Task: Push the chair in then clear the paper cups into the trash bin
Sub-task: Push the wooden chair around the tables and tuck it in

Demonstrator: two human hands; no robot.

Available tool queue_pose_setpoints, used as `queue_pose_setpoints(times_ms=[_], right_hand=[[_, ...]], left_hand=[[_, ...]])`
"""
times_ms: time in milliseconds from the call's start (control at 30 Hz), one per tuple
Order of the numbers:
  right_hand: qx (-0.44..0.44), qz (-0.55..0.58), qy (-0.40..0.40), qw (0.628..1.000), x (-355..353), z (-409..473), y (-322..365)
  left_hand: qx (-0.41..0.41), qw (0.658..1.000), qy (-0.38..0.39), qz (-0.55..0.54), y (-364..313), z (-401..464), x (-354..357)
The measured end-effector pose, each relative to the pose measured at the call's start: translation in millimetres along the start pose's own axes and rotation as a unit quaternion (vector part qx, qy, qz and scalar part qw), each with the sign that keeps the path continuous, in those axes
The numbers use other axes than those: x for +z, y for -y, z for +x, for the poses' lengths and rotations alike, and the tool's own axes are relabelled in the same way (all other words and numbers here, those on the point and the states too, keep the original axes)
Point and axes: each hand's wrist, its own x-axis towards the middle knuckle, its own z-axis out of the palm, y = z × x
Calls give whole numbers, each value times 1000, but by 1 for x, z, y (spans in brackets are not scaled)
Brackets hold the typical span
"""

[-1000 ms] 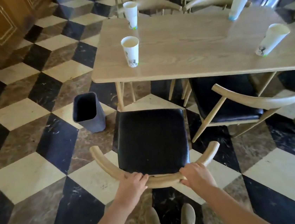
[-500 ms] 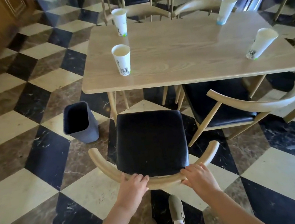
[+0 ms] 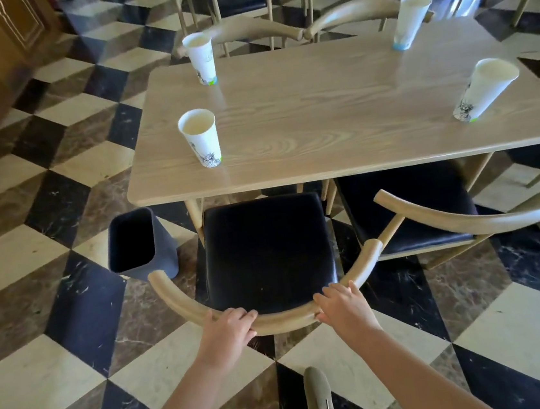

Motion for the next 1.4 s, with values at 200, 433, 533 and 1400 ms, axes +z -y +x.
queue_pose_setpoints(times_ms=[200, 433, 533, 1400], right_hand=[[0, 13, -8, 1000, -13, 39, -29], [-12, 1, 0, 1000, -25, 80, -49], [-12, -9, 8, 1000, -34, 96, -55], [60, 9, -8, 998, -80, 85, -25]], left_hand=[[-4, 1000, -15, 16, 4, 47, -16], [7, 999, -45, 23, 18, 87, -22], [-2, 999, -43, 19, 23, 103, -27], [28, 999, -9, 20, 16, 114, -60]])
